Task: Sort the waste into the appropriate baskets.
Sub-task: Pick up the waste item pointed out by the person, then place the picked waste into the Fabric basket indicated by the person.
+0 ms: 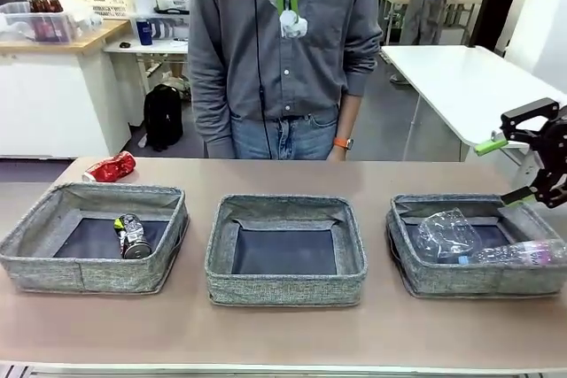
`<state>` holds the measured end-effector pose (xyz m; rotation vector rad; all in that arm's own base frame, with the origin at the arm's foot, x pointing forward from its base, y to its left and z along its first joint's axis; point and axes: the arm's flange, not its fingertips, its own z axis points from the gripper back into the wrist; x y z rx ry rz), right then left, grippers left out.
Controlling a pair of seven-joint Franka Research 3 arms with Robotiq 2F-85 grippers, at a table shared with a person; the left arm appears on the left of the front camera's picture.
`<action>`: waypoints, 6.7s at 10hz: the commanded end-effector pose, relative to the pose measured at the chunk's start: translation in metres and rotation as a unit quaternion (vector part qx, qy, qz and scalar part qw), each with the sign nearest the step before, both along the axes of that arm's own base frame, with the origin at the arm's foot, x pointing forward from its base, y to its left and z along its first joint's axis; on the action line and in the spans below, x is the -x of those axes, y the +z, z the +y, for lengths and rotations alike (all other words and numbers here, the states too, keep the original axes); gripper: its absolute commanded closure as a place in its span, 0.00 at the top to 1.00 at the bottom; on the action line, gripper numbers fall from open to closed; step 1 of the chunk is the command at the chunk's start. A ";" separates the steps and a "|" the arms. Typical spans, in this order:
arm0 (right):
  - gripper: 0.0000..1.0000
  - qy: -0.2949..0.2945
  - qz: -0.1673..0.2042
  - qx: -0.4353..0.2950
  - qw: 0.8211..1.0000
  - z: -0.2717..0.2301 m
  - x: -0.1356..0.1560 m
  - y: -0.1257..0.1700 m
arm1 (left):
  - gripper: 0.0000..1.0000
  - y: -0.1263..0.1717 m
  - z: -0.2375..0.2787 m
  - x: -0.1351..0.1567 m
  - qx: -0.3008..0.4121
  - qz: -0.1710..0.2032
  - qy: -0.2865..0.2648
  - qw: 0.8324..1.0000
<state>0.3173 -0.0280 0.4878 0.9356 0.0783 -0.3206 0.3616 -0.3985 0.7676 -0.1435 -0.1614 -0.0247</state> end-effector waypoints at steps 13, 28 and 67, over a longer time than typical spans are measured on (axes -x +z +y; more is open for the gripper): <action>1.00 0.001 -0.004 -0.001 1.000 0.000 -0.005 0.003 | 0.06 0.001 0.001 0.002 -0.004 -0.001 -0.001 1.000; 1.00 0.001 -0.004 -0.001 1.000 0.000 -0.005 0.003 | 0.06 0.001 0.001 0.002 -0.004 -0.001 -0.001 1.000; 1.00 0.001 -0.004 -0.001 1.000 0.000 -0.005 0.003 | 1.00 -0.217 0.069 0.018 0.276 0.050 -0.100 0.955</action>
